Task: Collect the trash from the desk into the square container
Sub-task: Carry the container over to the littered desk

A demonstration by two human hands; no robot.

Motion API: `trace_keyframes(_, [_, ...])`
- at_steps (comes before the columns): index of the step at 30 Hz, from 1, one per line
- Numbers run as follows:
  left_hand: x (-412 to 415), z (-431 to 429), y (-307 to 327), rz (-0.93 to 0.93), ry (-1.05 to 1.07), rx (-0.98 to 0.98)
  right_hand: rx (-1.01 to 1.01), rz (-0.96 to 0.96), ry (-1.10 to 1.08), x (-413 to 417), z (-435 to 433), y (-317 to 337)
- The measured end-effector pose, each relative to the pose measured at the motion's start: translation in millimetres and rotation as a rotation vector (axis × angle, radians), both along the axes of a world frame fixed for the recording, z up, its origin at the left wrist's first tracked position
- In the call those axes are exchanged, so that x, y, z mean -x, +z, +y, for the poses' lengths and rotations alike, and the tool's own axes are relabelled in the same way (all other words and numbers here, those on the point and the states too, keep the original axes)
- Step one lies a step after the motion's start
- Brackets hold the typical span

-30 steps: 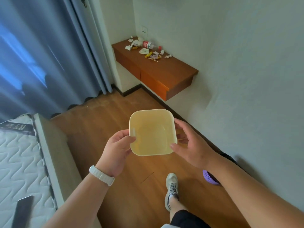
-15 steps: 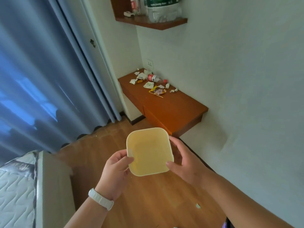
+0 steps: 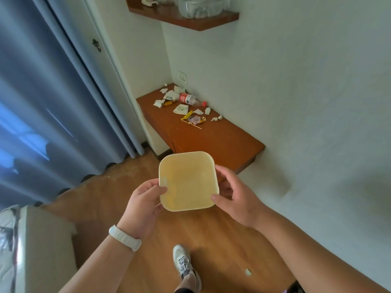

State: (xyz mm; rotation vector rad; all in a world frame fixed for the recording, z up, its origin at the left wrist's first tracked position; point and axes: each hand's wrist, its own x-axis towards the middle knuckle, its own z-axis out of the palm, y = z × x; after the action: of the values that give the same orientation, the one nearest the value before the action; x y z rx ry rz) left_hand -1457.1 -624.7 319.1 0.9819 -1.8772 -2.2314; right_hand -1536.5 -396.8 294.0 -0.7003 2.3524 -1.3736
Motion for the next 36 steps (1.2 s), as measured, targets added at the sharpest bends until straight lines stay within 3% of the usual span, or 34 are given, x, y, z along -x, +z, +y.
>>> trace_keyframes(14, [168, -139, -21, 0.015, -0.136, -0.055, -0.11, -0.024, -0.09, 145, -126, 9])
trace_keyframes(21, [200, -193, -22, 0.006, -0.138, -0.071, -0.149, -0.045, -0.067, 182, -182, 6])
trace_keyframes(36, [296, -269, -55, -0.055, 0.0, -0.112, -0.157, -0.129, 0.006, 308, -270, -27])
